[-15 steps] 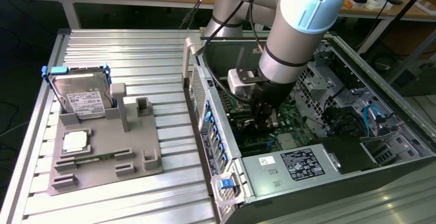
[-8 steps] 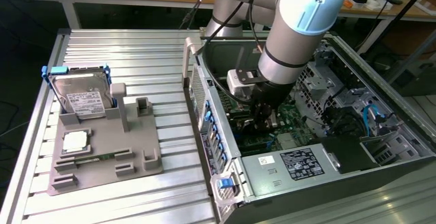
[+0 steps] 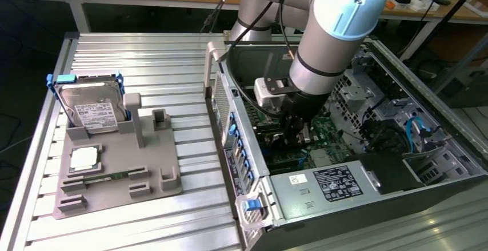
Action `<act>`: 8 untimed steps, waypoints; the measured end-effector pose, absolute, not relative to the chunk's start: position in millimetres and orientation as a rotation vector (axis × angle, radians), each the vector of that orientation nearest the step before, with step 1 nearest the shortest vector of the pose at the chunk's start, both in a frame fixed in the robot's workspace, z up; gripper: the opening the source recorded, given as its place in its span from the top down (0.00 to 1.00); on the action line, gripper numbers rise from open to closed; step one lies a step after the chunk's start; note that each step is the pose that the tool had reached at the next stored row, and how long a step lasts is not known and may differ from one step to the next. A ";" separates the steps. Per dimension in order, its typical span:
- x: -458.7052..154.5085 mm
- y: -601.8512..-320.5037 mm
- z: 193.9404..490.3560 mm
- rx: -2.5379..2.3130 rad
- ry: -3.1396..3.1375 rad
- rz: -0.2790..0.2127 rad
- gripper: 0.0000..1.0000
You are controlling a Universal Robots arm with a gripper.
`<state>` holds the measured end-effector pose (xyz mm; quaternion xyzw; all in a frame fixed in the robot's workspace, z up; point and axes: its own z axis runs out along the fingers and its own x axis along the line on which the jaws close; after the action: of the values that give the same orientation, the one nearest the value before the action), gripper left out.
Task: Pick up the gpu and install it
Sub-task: 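Insert the gpu into the slot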
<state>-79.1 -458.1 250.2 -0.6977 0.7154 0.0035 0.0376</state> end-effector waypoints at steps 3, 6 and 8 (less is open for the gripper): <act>-79.0 -458.2 253.3 -2.141 2.195 0.011 0.73; -79.0 -458.2 253.4 -2.141 2.195 0.012 0.73; -79.0 -458.2 253.4 -2.140 2.195 0.013 0.73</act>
<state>-79.0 -458.2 253.4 -0.6977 0.7154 0.0042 0.0381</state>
